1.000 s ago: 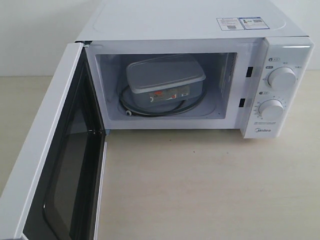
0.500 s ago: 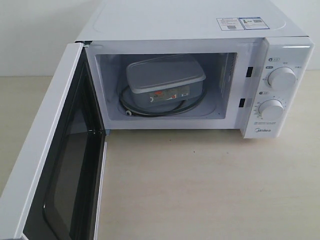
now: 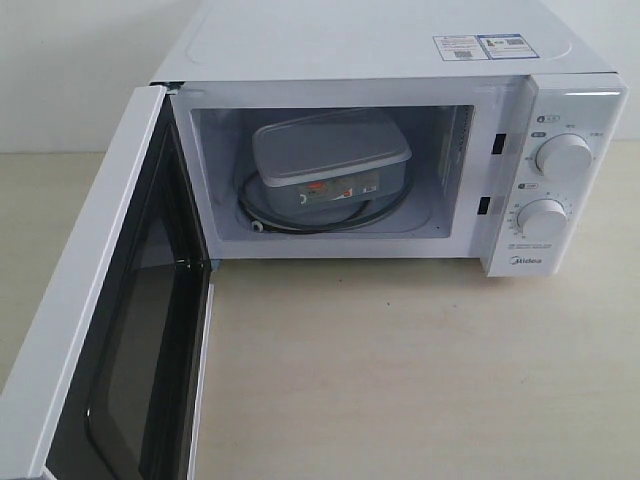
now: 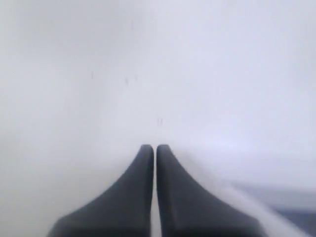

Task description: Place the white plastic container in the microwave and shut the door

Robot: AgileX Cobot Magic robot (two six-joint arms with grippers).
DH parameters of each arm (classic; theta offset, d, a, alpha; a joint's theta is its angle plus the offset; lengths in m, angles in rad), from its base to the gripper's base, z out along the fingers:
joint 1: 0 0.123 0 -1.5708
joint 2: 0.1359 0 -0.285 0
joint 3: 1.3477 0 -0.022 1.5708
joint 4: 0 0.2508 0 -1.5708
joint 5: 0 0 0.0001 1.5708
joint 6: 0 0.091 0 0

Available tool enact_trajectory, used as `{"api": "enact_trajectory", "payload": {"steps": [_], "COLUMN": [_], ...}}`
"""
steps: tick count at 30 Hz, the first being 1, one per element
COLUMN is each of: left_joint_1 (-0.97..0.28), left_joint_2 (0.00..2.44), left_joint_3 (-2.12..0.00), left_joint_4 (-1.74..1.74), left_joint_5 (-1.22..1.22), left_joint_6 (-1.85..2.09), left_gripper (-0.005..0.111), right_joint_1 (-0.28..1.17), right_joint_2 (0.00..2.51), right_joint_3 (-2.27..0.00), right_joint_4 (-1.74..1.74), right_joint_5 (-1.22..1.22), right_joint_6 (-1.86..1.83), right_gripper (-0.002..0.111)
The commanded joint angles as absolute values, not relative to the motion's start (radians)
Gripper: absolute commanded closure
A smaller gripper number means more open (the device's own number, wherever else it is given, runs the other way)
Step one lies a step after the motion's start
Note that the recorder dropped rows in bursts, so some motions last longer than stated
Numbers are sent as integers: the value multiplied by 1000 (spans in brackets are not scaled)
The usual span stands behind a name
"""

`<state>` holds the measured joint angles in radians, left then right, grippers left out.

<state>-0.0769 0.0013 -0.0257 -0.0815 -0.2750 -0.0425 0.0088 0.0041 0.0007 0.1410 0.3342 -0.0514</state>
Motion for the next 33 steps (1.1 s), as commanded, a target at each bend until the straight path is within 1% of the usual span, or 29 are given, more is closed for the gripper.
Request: {"api": "enact_trajectory", "payload": {"steps": [1, 2, 3, 4, 5, 6, 7, 8, 11, 12, 15, 19, 27, 30, 33], "left_joint_1": [-82, -82, -82, -82, -82, -82, -82, -82, -82, -82, -82, -82, -82, -82, -82], "left_joint_2": [63, 162, 209, 338, 391, 515, 610, 661, 797, 819, 912, 982, 1036, 1038, 1038], "left_joint_3": [-294, -434, -489, -623, -671, -771, -832, -857, -881, -881, -881, -881, -881, -881, -881], "left_joint_4": [-93, -93, -93, -93, -87, -87, -89, -89, -102, -142, -365, -411, -411, -435, -546], "left_joint_5": [-193, -6, 66, 249, 335, 481, 550, 560, 428, 419, 584, 726, 763, 793, 825], "left_joint_6": [8, 50, 59, 61, 61, 61, 61, 61, 61, 61, 61, 63, 169, 346, 485], "left_gripper": [102, 102, 102, 102, 102, 102, 102, 102, 102, 102, 102, 102, 102, 102, 102], "right_joint_1": [9, 9, 9, 9, 9, 9, 9, 9, 9, 9, 9, 9, 9, 9, 9], "right_joint_2": [0, 0, 0, 0, 0, 0, 0, 0, 0, 0, 0, 0, 0, 0, 0], "right_joint_3": [0, 0, 0, 0, 0, 0, 0, 0, 0, 0, 0, 0, 0, 0, 0], "right_joint_4": [142, 142, 142, 142, 142, 142, 142, 142, 142, 142, 142, 142, 142, 142, 142], "right_joint_5": [332, 332, 332, 332, 332, 332, 332, 332, 332, 332, 332, 332, 332, 332, 332], "right_joint_6": [-55, -55, -55, -55, -55, -55, -55, -55, -55, -55, -55, -55, -55, -55, -55], "right_gripper": [108, 108, 108, 108, 108, 108, 108, 108, 108, 108, 108, 108, 108, 108, 108]}}
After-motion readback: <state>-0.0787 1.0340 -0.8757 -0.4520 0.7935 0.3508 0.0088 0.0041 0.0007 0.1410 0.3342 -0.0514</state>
